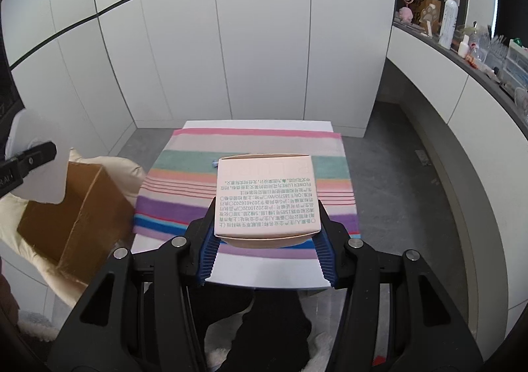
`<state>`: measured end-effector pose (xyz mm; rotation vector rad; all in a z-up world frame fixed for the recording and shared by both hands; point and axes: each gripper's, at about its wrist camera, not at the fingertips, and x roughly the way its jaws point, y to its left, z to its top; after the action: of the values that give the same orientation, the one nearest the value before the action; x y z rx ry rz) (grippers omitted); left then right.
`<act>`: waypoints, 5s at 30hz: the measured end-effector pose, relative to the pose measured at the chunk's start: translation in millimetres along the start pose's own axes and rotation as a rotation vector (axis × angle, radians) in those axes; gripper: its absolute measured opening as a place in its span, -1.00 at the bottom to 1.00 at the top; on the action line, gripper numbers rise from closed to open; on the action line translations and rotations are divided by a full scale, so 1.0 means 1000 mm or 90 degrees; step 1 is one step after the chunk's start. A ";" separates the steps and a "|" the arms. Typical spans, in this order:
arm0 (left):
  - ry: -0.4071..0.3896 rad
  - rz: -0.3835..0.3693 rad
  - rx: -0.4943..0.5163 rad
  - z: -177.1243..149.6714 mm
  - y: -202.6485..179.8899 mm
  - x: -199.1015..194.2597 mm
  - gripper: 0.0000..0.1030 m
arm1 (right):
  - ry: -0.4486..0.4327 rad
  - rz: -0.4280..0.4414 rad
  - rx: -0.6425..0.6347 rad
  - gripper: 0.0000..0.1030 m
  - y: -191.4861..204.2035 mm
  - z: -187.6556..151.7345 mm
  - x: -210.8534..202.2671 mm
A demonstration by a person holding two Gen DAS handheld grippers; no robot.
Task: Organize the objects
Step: 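Carry the cream box and clear plastic box over the cardboard box, then open both tools over the cardboard box, dropping both boxes inside, then withdraw both tools from the box back over the striped cloth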
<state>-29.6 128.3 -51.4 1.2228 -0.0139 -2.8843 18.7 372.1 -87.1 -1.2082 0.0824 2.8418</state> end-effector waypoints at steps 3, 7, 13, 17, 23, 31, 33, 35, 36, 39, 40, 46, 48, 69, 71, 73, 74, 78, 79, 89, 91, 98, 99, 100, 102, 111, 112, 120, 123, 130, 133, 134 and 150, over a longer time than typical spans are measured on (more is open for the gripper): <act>0.012 -0.001 -0.009 -0.013 0.009 -0.002 -0.47 | 0.007 -0.009 -0.007 0.03 0.005 -0.007 -0.005; 0.030 -0.003 -0.006 -0.027 0.011 -0.005 -0.47 | 0.022 -0.006 -0.008 0.03 0.011 -0.020 -0.014; 0.043 -0.021 0.024 -0.038 0.002 -0.012 -0.47 | 0.050 -0.024 -0.014 0.03 0.009 -0.043 -0.030; 0.045 -0.026 0.020 -0.037 0.002 -0.011 -0.47 | 0.054 -0.020 0.003 0.03 0.005 -0.043 -0.029; 0.065 -0.017 -0.010 -0.040 0.016 -0.002 -0.47 | 0.058 -0.002 -0.010 0.03 0.015 -0.040 -0.021; 0.079 0.019 -0.057 -0.058 0.048 -0.007 -0.47 | 0.066 0.034 -0.053 0.03 0.043 -0.037 -0.012; 0.086 0.026 -0.072 -0.064 0.060 -0.009 -0.47 | 0.067 0.047 -0.063 0.03 0.052 -0.038 -0.010; 0.089 0.028 -0.084 -0.068 0.071 -0.011 -0.47 | 0.067 0.066 -0.075 0.03 0.065 -0.038 -0.008; 0.088 0.037 -0.090 -0.070 0.077 -0.013 -0.47 | 0.068 0.077 -0.079 0.03 0.072 -0.038 -0.006; 0.088 0.058 -0.107 -0.075 0.094 -0.018 -0.47 | 0.075 0.118 -0.098 0.03 0.100 -0.037 -0.001; 0.089 0.064 -0.112 -0.077 0.100 -0.019 -0.47 | 0.074 0.129 -0.106 0.03 0.109 -0.036 0.000; 0.102 0.104 -0.161 -0.091 0.141 -0.026 -0.47 | 0.077 0.203 -0.176 0.03 0.171 -0.041 0.004; 0.105 0.122 -0.175 -0.096 0.153 -0.029 -0.47 | 0.085 0.227 -0.194 0.03 0.191 -0.044 0.008; 0.083 0.182 -0.280 -0.078 0.239 0.010 -0.46 | 0.111 0.341 -0.293 0.03 0.312 -0.020 0.047; 0.081 0.192 -0.284 -0.072 0.250 0.020 -0.46 | 0.110 0.337 -0.305 0.03 0.330 -0.015 0.056; 0.081 0.197 -0.293 -0.068 0.262 0.028 -0.46 | 0.109 0.328 -0.319 0.03 0.346 -0.011 0.067; 0.081 0.197 -0.297 -0.066 0.267 0.032 -0.46 | 0.109 0.325 -0.326 0.03 0.355 -0.009 0.073; 0.076 0.213 -0.305 -0.059 0.286 0.044 -0.46 | 0.102 0.319 -0.342 0.03 0.381 -0.002 0.091; 0.076 0.208 -0.309 -0.058 0.291 0.046 -0.32 | 0.103 0.319 -0.344 0.03 0.387 -0.001 0.096; 0.073 0.208 -0.330 -0.059 0.317 0.059 0.89 | 0.119 0.335 -0.333 0.73 0.408 -0.003 0.127; 0.079 0.209 -0.326 -0.061 0.318 0.061 0.89 | 0.131 0.330 -0.335 0.73 0.409 -0.005 0.132; 0.079 0.213 -0.321 -0.062 0.317 0.058 0.89 | 0.141 0.315 -0.327 0.73 0.406 -0.008 0.137; 0.080 0.216 -0.319 -0.061 0.317 0.057 0.89 | 0.143 0.316 -0.326 0.73 0.405 -0.007 0.137; 0.080 0.216 -0.319 -0.061 0.317 0.056 0.89 | 0.144 0.316 -0.324 0.73 0.404 -0.007 0.136; 0.079 0.216 -0.318 -0.061 0.315 0.055 0.89 | 0.142 0.315 -0.324 0.73 0.404 -0.007 0.135; 0.088 0.218 -0.297 -0.063 0.303 0.044 0.89 | 0.142 0.306 -0.318 0.73 0.393 -0.004 0.126; 0.090 0.216 -0.296 -0.064 0.301 0.043 0.89 | 0.142 0.304 -0.317 0.73 0.391 -0.003 0.125; 0.122 0.216 -0.287 -0.081 0.289 0.025 0.89 | 0.148 0.279 -0.312 0.73 0.369 -0.011 0.102; 0.135 0.206 -0.292 -0.092 0.283 0.016 0.89 | 0.162 0.277 -0.309 0.73 0.359 -0.018 0.093; 0.146 0.188 -0.308 -0.116 0.269 -0.011 0.89 | 0.192 0.271 -0.308 0.73 0.335 -0.041 0.070; 0.140 0.186 -0.312 -0.124 0.264 -0.025 0.89 | 0.194 0.268 -0.312 0.73 0.324 -0.053 0.055; 0.136 0.191 -0.312 -0.127 0.262 -0.031 0.89 | 0.194 0.270 -0.313 0.73 0.322 -0.056 0.050; 0.124 0.180 -0.289 -0.142 0.233 -0.057 0.89 | 0.167 0.262 -0.317 0.73 0.298 -0.078 0.004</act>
<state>113.0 -104.3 -106.0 1.2765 0.4094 -2.3396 51.0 70.0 -135.5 -1.8484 -0.4433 3.1353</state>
